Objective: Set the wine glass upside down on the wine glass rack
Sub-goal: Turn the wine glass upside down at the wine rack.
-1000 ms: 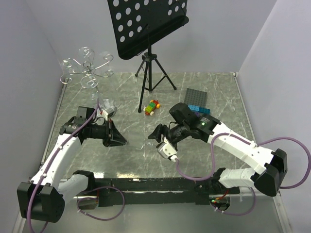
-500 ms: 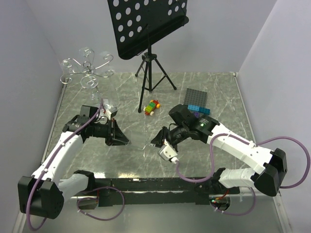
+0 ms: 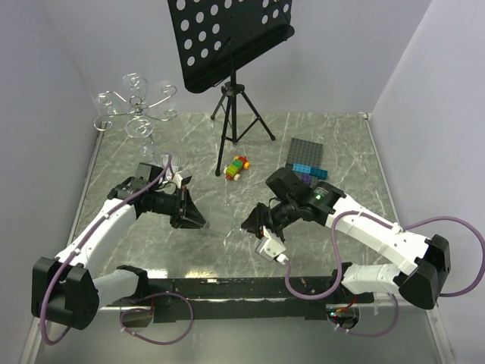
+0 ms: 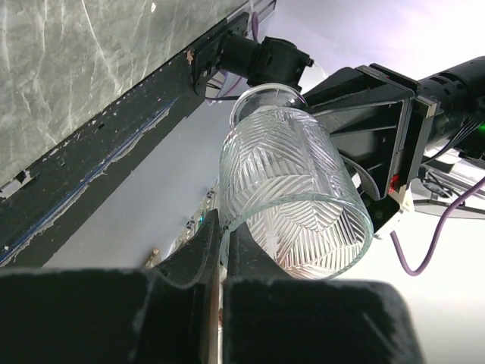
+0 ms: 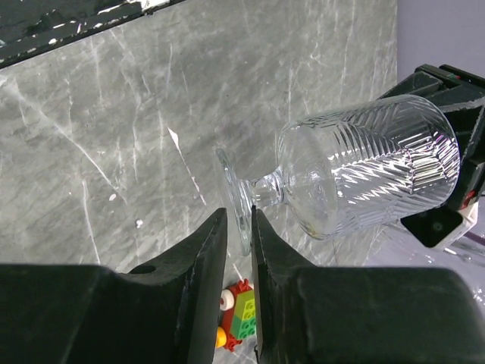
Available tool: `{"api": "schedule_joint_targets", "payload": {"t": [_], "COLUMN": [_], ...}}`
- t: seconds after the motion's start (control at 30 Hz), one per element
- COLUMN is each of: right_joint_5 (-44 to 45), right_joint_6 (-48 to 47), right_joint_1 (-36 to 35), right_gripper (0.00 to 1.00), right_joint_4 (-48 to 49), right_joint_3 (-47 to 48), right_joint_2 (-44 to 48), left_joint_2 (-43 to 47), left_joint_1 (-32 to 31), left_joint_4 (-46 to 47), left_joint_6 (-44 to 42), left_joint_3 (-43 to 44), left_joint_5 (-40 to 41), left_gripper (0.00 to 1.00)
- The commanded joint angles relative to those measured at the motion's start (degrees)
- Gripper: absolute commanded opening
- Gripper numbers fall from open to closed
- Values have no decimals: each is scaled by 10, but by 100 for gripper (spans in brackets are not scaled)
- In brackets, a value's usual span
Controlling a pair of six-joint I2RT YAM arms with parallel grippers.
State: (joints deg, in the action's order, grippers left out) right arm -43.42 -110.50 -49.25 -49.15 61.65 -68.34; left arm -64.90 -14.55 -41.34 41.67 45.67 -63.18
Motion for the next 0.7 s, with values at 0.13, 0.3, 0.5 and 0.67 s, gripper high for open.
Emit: {"api": "schedule_joint_targets", "payload": {"t": [0.13, 0.3, 0.5, 0.67], "right_joint_5": [-9, -6, -9, -23], "right_joint_6": [-80, -67, -54, -20], "right_joint_1": [-4, -4, -4, -4], "right_gripper": [22, 22, 0, 0], "right_joint_4": [-29, 1, -10, -19], "right_joint_3": [-6, -19, -14, -4], "right_joint_2": [14, 14, 14, 15], "left_joint_2": [-1, -14, -19, -26], "left_joint_1": [-3, -13, -13, -13], "left_joint_4": [15, 17, 17, 10], "left_joint_6": [5, 6, 4, -1], "left_joint_3": [21, 30, 33, 44], "left_joint_5": [-42, -41, -38, -31], "left_gripper": [1, 1, 4, 27]}}
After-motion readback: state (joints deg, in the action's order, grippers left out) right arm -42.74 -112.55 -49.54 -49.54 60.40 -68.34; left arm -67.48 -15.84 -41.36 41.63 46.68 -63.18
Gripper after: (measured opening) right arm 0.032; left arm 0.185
